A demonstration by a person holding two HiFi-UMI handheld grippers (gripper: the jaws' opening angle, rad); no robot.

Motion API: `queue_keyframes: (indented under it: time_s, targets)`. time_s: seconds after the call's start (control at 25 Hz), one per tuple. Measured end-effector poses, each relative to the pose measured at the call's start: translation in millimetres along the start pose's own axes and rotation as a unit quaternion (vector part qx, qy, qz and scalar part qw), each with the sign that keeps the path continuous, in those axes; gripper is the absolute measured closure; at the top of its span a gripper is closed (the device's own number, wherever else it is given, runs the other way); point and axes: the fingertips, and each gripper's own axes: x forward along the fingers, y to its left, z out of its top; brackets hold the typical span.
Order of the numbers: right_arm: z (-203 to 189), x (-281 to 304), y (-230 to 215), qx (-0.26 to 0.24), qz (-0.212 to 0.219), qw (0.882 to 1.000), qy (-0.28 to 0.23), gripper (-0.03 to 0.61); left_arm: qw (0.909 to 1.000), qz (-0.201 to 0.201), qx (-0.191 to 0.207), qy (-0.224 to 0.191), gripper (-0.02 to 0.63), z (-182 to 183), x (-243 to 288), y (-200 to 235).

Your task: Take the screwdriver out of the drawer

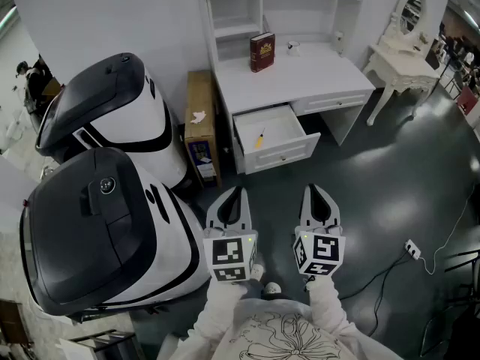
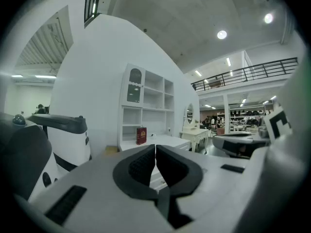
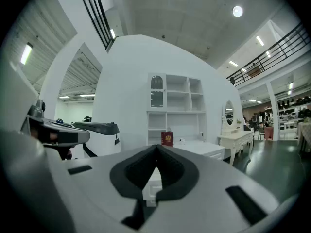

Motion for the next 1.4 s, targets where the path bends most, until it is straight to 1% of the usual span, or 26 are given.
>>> queue_keyframes:
  time_s: [0.44,0.96,1.2,1.4]
  targets:
    - [-4,20,-1,0.004,-0.003,1.000,0.004,0.575,1.0000,-0.003,-0.001,0.005,0.606,-2,19,9]
    - [-12,72,11,0.017,-0.022,1.000,0.003,0.575,0.9998,-0.015,0.001,0.014,0.606,-9,62,45]
    - [-22,91,20,0.020,-0.019,0.999,0.015,0.575,0.9997,-0.015,-0.005,0.021,0.605,-16,76,59]
    - [-26,108,19,0.020,-0.015,0.999,0.023,0.575,0.9994,-0.007,-0.016,0.031,0.605,-25,92,68]
